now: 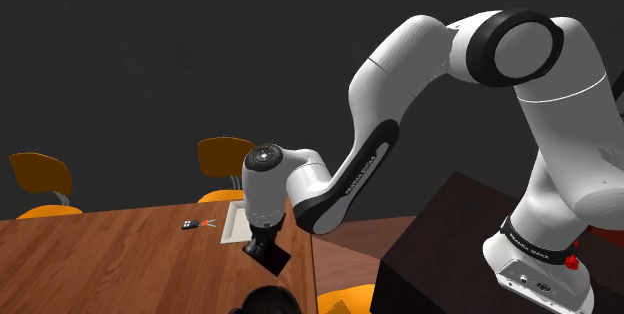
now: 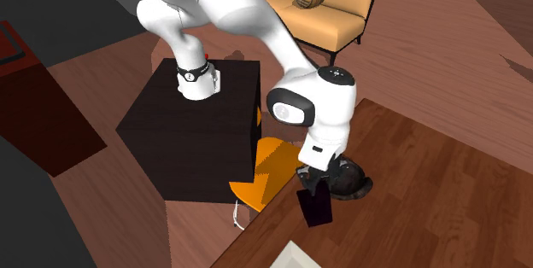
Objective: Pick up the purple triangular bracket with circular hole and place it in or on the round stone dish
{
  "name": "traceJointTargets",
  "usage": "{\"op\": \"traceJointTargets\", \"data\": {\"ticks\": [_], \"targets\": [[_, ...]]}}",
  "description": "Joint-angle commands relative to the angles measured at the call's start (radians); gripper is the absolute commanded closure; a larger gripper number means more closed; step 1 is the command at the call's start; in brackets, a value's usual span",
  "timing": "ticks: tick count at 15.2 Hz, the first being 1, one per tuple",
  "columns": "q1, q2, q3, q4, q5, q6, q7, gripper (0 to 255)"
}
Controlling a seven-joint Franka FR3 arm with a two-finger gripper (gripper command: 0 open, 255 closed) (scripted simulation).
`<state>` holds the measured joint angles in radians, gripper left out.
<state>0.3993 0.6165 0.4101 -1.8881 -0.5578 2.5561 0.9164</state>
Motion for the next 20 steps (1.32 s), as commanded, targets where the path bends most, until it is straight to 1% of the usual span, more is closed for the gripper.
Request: {"op": "traceJointTargets", "data": {"ticks": [1, 2, 3, 4, 7, 14, 20], "targets": [[-0.012, -0.023, 0.013, -0.007, 0.015, -0.016, -0.013, 255], [-0.016, -0.033, 0.019, -0.008, 0.022, -0.024, -0.018, 255], [-0.011, -0.022, 0.012, -0.007, 0.014, -0.014, -0.012, 255], [-0.011, -0.022, 0.012, -0.007, 0.014, -0.014, -0.012, 0], [-0.118, -0.133, 0.103, -0.167, 0.043, 0.087, -0.172, 0], [-0.069, -0.044, 0.044, -0.125, -0.02, 0.132, -0.129, 0], [-0.065, -0.037, 0.039, -0.121, -0.025, 0.136, -0.126, 0]]}}
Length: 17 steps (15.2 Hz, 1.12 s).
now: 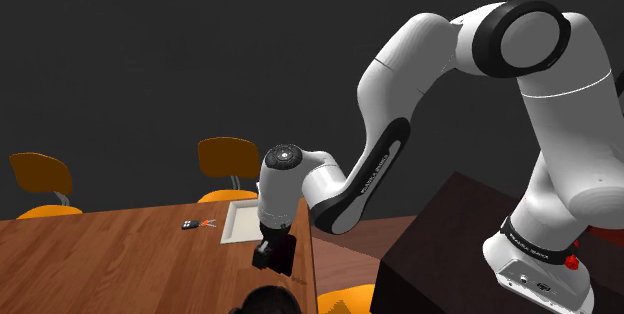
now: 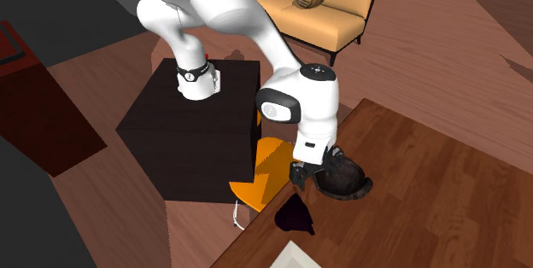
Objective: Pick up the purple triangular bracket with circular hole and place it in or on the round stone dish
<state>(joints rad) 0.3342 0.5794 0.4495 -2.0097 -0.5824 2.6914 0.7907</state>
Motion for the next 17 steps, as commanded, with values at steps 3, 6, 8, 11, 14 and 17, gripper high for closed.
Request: {"op": "traceJointTargets", "data": {"ticks": [3, 6, 8, 11, 14, 17], "targets": [[0.0, 0.0, 0.0, 0.0, 0.0, 0.0, 0.0, 255], [0.0, 0.0, 0.0, 0.0, 0.0, 0.0, 0.0, 255], [0.0, 0.0, 0.0, 0.0, 0.0, 0.0, 0.0, 255], [0.0, 0.0, 0.0, 0.0, 0.0, 0.0, 0.0, 255], [-0.052, 0.005, 0.022, -0.043, -0.025, 0.058, -0.114, 0], [-0.24, 0.068, 0.112, -0.113, -0.107, 0.175, -0.486, 0]]}}
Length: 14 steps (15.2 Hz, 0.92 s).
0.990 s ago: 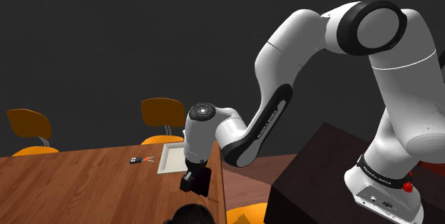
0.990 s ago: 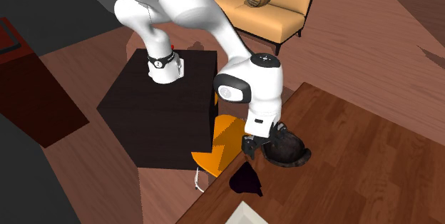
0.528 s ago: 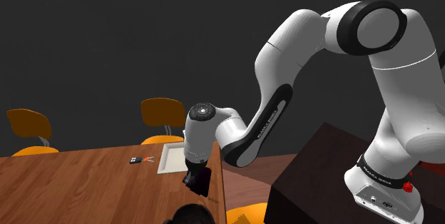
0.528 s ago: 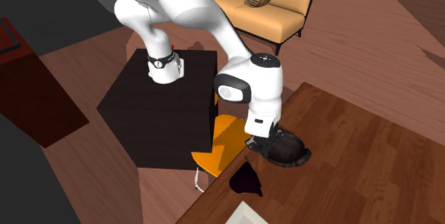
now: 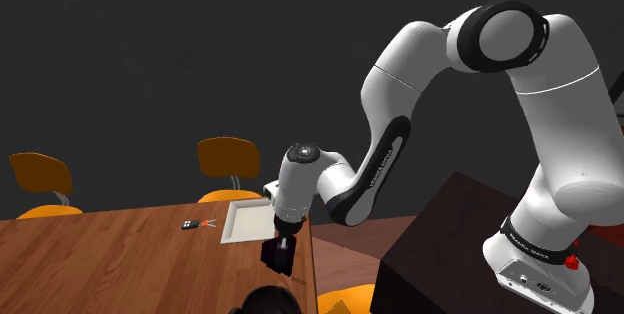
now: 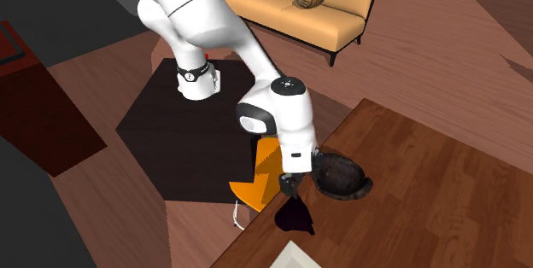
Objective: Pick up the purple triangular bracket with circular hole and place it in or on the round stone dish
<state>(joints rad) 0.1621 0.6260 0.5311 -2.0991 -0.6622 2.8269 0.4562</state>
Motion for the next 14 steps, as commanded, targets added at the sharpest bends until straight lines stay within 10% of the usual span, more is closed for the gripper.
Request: {"op": "traceJointTargets", "data": {"ticks": [1, 7, 9, 14], "targets": [[-0.138, 0.06, 0.068, -0.028, -0.055, 0.054, -0.287, 0], [-0.487, 0.421, 0.3, 0.142, -0.169, -0.137, -1.18, 0], [-0.522, 0.536, 0.35, 0.25, -0.175, -0.253, -1.447, 0], [-0.474, 0.58, 0.311, 0.29, -0.192, -0.224, -1.438, 0]]}}
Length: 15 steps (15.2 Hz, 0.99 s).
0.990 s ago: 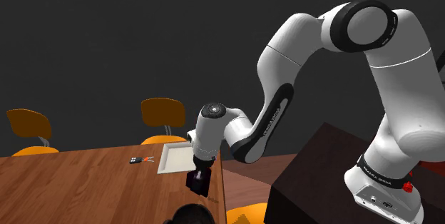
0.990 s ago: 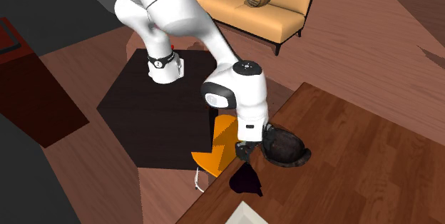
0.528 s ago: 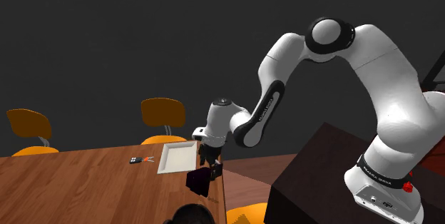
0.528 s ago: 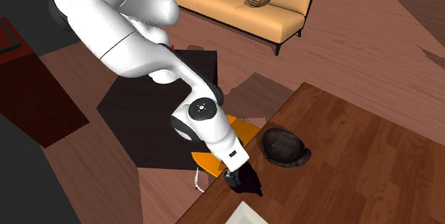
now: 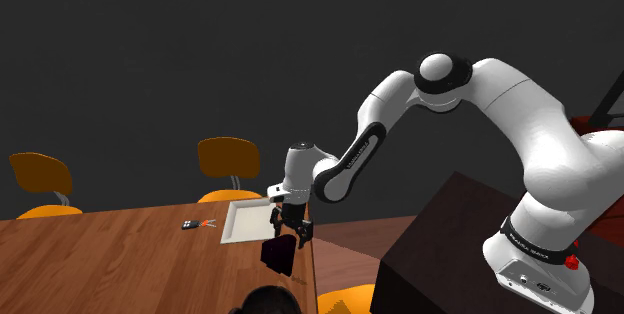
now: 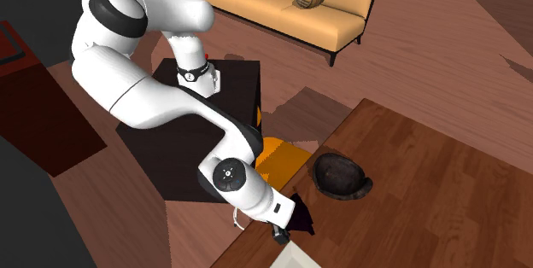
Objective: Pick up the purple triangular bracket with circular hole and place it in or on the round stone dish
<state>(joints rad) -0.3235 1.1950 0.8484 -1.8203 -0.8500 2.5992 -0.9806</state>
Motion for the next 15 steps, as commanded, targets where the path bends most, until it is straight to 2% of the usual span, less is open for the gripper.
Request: {"op": "traceJointTargets", "data": {"ticks": [1, 3, 10, 11, 15], "targets": [[0.021, 0.021, -0.013, 0.02, -0.007, 0.009, 0.0, 0], [0.036, 0.036, -0.024, 0.034, -0.013, 0.017, 0.003, 0], [0.036, 0.036, -0.024, 0.034, -0.013, 0.017, 0.003, 0], [0.036, 0.036, -0.024, 0.034, -0.013, 0.017, 0.003, 255], [0.036, 0.036, -0.024, 0.034, -0.013, 0.017, 0.003, 255]]}}
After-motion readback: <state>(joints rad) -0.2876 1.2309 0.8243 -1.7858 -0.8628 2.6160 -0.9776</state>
